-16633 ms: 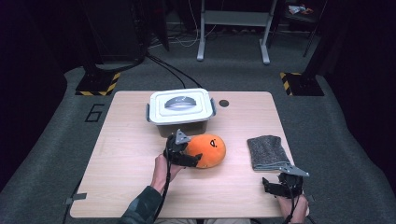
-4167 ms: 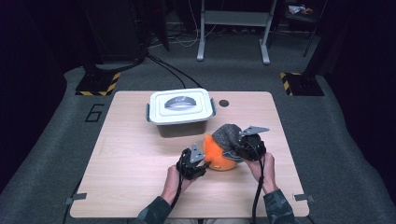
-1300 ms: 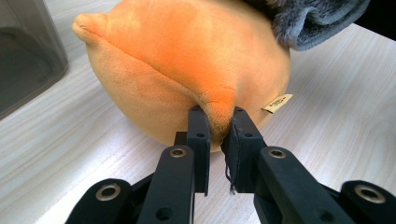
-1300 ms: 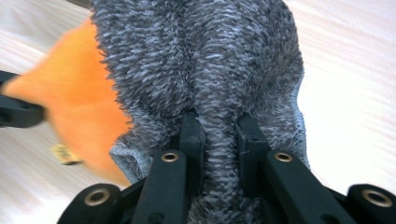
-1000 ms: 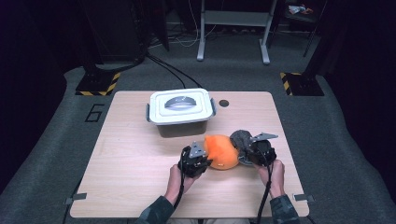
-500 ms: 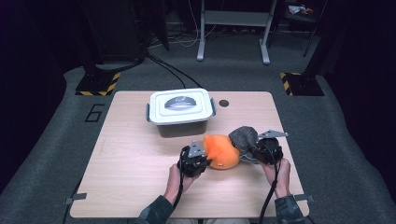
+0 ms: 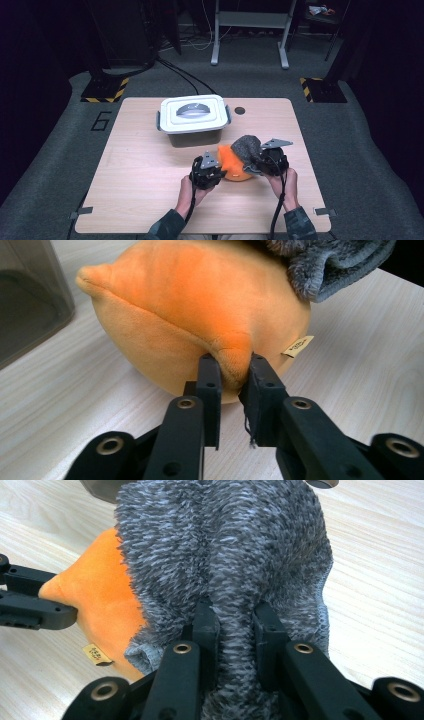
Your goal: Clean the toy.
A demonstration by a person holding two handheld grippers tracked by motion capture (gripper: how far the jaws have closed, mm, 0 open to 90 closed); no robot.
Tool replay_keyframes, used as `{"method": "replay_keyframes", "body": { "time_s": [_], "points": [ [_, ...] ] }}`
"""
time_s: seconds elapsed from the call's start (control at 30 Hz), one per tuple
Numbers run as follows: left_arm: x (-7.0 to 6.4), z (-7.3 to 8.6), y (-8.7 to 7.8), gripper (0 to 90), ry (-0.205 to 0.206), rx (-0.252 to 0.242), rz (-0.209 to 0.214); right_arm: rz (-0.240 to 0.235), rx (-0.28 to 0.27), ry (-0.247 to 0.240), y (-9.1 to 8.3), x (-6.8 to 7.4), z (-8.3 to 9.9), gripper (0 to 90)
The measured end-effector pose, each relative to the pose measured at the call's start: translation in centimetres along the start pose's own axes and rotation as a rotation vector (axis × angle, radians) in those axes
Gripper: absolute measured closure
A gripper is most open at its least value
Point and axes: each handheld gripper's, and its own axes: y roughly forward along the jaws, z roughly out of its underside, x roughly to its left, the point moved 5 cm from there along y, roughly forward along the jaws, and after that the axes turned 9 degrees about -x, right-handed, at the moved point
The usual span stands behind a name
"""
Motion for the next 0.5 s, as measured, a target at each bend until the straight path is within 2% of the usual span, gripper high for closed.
{"method": "replay_keyframes", "body": {
  "time_s": [0.1, 0.17, 0.27, 0.33, 0.4, 0.5],
  "points": [
    [0.0, 0.0, -0.1, 65.8, 0.014, 0.0, -0.016, 0.002, 0.005, -0.007, 0.0, -0.1, -0.1, 76.3],
    [0.2, 0.0, -0.2, 56.3, 0.033, 0.002, -0.05, 0.005, 0.007, -0.007, 0.0, -0.2, -0.1, 76.3],
    [0.2, 0.2, -0.1, 48.3, 0.05, -0.004, -0.08, 0.006, 0.007, -0.014, 0.2, -0.4, -0.1, 76.3],
    [0.1, 0.2, 0.1, 46.5, 0.062, -0.002, -0.085, 0.007, 0.003, -0.002, 0.2, -0.3, -0.2, 76.3],
    [-0.1, 0.3, 0.3, 44.7, 0.077, 0.01, -0.084, 0.005, 0.006, -0.01, 0.2, -0.4, -0.1, 76.3],
    [-0.5, 0.5, 0.9, 48.0, 0.098, 0.021, -0.083, 0.008, 0.005, -0.001, 0.2, -0.3, -0.1, 76.3]
  ]
}}
